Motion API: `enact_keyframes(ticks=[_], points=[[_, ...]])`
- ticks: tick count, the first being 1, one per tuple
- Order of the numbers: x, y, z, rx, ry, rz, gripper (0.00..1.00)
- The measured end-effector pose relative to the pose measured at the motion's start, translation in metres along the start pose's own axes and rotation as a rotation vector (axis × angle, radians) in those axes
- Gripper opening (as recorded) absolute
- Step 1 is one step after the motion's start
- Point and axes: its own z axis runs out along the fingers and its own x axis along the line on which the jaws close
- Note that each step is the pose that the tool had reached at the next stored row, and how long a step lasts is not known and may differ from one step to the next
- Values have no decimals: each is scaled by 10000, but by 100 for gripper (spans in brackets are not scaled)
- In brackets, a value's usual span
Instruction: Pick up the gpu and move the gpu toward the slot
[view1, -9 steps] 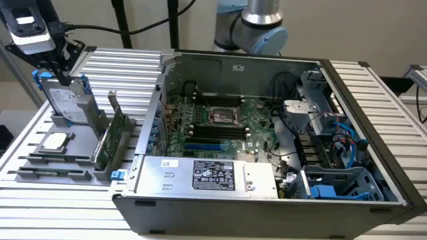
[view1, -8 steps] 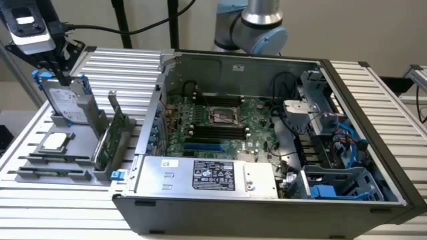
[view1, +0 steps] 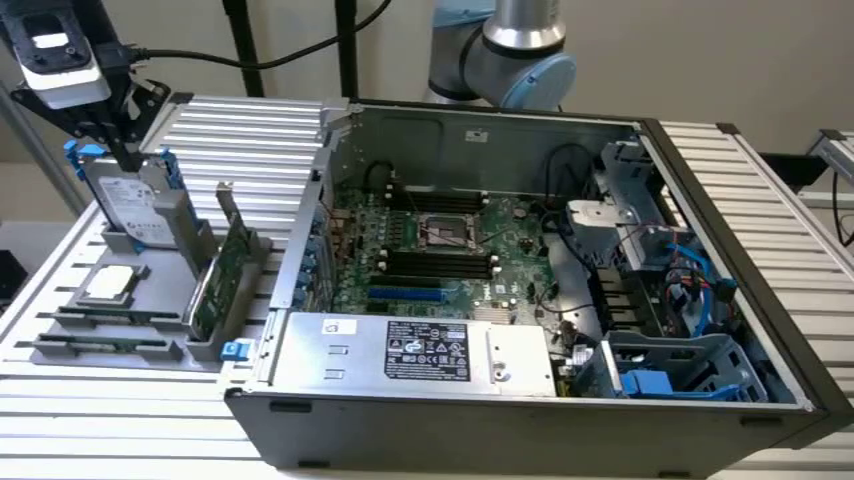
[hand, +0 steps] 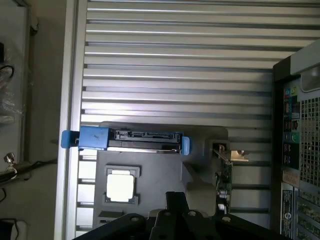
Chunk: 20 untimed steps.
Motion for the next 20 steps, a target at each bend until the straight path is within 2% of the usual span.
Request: enact_keyframes(ticks=[4, 8, 14, 20], points=[[-10, -2, 0, 1, 2, -2, 11], [-104, -63, 4, -1, 0, -1, 11], [-266, -229, -1, 1, 27, 0, 11], [-360, -424, 33, -1, 26, 1, 11]])
